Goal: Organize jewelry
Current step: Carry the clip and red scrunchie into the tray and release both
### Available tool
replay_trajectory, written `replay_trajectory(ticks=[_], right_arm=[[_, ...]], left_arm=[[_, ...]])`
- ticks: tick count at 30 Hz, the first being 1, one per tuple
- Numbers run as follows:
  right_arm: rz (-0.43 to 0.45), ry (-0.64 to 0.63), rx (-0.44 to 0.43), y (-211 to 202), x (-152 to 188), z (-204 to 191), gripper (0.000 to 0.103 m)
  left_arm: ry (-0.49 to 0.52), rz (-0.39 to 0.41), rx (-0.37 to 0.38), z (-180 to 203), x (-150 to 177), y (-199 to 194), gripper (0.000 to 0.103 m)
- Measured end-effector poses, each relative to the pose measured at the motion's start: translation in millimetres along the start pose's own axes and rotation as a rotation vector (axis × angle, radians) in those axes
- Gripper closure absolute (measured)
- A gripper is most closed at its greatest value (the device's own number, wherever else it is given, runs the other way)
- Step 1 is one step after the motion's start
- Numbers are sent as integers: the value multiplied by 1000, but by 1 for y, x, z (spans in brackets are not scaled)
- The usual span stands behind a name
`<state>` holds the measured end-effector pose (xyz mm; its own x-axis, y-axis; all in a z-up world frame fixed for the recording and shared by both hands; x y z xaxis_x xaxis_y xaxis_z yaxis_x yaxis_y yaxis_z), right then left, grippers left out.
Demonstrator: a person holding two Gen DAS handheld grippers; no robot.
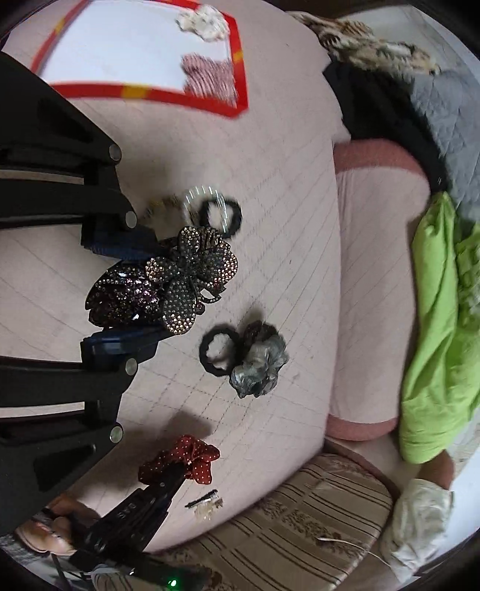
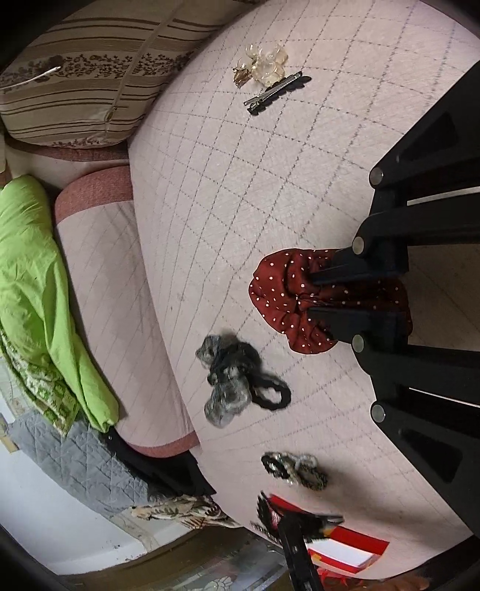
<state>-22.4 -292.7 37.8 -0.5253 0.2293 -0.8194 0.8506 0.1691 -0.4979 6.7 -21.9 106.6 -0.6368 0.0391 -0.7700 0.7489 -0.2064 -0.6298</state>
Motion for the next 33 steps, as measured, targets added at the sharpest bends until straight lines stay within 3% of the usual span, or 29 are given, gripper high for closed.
replay_trajectory(ticks=[5, 11, 15, 27, 33], right_arm=[[16, -13, -37, -17, 4, -17, 91], [23, -45, -68, -29, 13, -42, 91], [15, -74, -99, -31, 18, -59, 91], [28, -124, -181, -69, 25, -103, 91], [-58, -73, -273, -77, 34, -136, 91]], left_arm=[[13, 43, -98, -41, 11, -38, 73], [-86, 52, -231, -94, 23, -81, 73], [-91, 76, -308, -114, 31, -108, 73], [-193, 127, -376, -169, 50, -154, 73], [-220, 140, -385, -203, 53, -164, 73]])
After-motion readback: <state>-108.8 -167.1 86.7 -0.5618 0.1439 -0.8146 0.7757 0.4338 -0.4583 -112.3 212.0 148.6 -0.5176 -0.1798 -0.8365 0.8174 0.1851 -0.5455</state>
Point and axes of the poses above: each gripper's, at about its wrist camera, not at the fingertips, and y roughly the way its jaws point, z to its right, x to its underside, the point moved 2 cm from there along y, roughly the way its jaws point, and after that the axes turned 13 degrees about z, right-handed, at the moved point
